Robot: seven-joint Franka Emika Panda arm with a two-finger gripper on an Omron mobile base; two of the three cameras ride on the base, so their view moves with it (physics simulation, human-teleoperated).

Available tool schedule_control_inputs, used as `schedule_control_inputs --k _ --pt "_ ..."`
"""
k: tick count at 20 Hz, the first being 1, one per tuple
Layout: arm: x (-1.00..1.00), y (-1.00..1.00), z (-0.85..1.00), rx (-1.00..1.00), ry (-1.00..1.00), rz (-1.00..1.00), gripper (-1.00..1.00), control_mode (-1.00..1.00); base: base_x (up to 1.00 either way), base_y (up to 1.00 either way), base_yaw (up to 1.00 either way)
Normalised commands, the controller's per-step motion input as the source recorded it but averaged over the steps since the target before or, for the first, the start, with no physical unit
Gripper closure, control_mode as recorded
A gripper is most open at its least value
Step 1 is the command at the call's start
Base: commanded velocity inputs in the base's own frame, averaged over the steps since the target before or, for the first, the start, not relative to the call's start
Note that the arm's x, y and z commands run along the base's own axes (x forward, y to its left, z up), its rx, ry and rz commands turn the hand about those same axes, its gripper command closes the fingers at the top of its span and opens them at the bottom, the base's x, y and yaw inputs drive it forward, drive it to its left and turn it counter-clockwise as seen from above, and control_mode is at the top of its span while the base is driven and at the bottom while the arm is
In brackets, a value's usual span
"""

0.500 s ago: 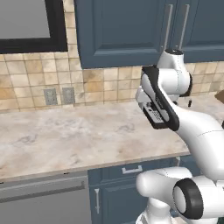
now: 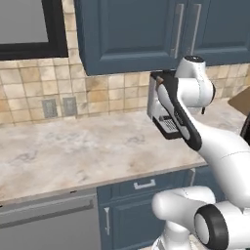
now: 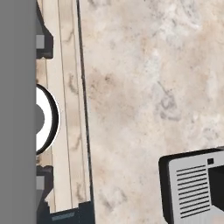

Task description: Place the microwavable item in the microwave. Then, close the microwave door and press the start button.

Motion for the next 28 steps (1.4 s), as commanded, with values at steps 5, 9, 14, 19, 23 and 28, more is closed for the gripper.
schedule_control_inputs --k 5,9,14,19,23,28 --pt "0.0 0.0 0.0 0.0 0.0 0.0 -1.0 1.0 0.12 0.58 -0.47" --pt "0.0 0.0 0.0 0.0 0.0 0.0 -1.0 1.0 0.17 0.33 -0.6" --pt "0.0 0.0 0.0 0.0 0.0 0.0 -1.0 1.0 0.26 0.62 -0.62" --pt "0.0 0.0 0.0 0.0 0.0 0.0 -1.0 1.0 0.27 0.79 -0.59" --pt "0.0 0.0 0.0 0.0 0.0 0.0 -1.0 1.0 0.22 0.15 -0.45" --pt "0.0 0.0 0.0 0.0 0.0 0.0 -1.0 1.0 0.09 0.0 -0.08"
